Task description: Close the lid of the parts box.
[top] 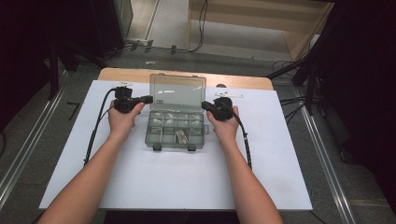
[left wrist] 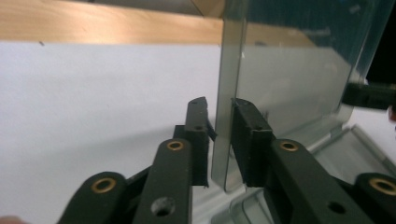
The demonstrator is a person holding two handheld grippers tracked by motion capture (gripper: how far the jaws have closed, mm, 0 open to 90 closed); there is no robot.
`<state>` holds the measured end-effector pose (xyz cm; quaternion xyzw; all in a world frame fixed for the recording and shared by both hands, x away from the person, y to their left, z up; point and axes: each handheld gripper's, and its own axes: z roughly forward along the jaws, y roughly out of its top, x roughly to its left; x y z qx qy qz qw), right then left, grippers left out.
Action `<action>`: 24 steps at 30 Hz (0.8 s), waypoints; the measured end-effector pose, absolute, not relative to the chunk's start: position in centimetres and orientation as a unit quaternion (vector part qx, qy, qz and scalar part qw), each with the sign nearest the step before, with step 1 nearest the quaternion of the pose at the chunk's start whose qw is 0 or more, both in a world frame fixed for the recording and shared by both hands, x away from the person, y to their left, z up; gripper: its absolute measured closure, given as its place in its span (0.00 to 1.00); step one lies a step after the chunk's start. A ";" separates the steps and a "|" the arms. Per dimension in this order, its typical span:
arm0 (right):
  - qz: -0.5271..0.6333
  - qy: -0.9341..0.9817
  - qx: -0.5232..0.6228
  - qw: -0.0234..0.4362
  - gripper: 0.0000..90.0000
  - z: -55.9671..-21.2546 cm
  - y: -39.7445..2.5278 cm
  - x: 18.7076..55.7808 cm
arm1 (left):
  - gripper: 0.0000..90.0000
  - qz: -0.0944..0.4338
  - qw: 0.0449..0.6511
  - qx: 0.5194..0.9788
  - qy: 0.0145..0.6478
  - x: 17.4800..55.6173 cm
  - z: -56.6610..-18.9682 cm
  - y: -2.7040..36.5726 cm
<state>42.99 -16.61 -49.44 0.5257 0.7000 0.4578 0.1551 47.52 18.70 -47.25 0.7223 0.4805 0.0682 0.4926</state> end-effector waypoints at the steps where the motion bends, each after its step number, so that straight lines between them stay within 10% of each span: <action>1: 0.458 0.701 0.525 0.157 0.92 -49.4 -16.6 43.0 | 0.82 0.073 0.490 0.724 0.479 47.7 -47.0 18.6; 18: 0.461 0.702 0.512 0.182 0.90 -49.7 -16.4 42.5 | 0.92 0.115 0.503 0.727 0.454 48.3 -44.7 17.6; 24: 0.457 0.699 0.530 0.147 0.72 -49.0 -16.8 43.5 | 0.92 0.132 0.508 0.728 0.441 47.9 -44.7 17.5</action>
